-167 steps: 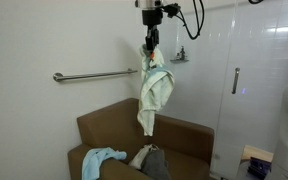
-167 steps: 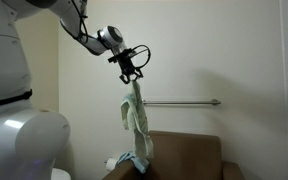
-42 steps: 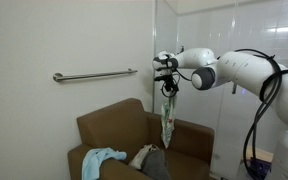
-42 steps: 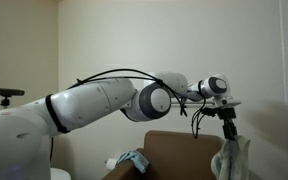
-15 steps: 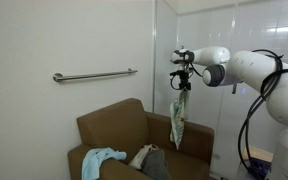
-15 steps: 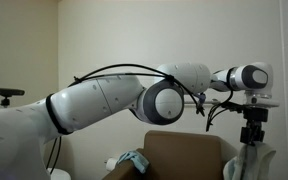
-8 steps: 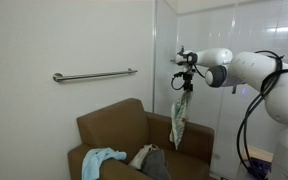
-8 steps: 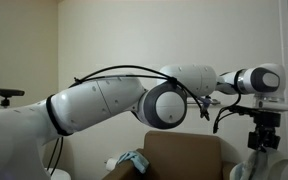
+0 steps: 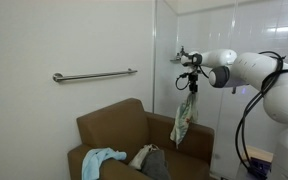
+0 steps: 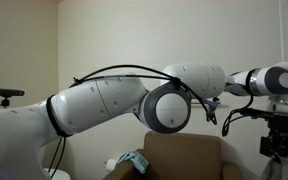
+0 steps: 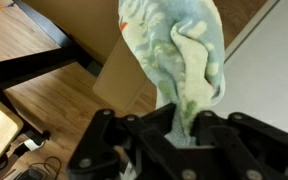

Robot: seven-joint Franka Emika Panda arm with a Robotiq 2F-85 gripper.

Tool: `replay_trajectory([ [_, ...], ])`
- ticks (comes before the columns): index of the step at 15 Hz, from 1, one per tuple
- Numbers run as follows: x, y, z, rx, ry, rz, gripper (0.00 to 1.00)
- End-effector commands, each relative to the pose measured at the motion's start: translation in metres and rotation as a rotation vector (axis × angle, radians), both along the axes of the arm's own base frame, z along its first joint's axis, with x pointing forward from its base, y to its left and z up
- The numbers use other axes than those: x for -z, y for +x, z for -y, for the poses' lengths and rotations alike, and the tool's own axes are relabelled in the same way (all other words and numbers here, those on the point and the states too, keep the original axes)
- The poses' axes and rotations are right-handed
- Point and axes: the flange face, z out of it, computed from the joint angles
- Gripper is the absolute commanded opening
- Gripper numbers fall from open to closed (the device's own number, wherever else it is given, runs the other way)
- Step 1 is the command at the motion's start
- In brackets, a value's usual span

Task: Pick up all the clothes and place them on the sofa arm

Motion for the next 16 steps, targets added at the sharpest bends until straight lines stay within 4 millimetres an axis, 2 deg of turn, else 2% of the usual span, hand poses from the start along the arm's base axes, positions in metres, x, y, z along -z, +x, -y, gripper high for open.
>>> replay_trajectory([
  [1, 0.002, 0.019, -0.019, -0.001, 0.017, 0.017, 0.41],
  [6, 0.001, 0.048, -0.051, -0.08, 0.029, 0.024, 0.74],
  [10, 0.001, 0.062, -0.074, -0.124, 0.046, 0.004, 0.98],
  [12, -0.001, 0.058, -0.093, -0.224, 0.129, -0.067, 1.0],
  [13, -0.005, 0.044, -0.083, -0.259, 0.161, -0.07, 1.0],
  [16, -0.007, 0.038, -0.1, -0.376, 0.237, -0.152, 1.0],
])
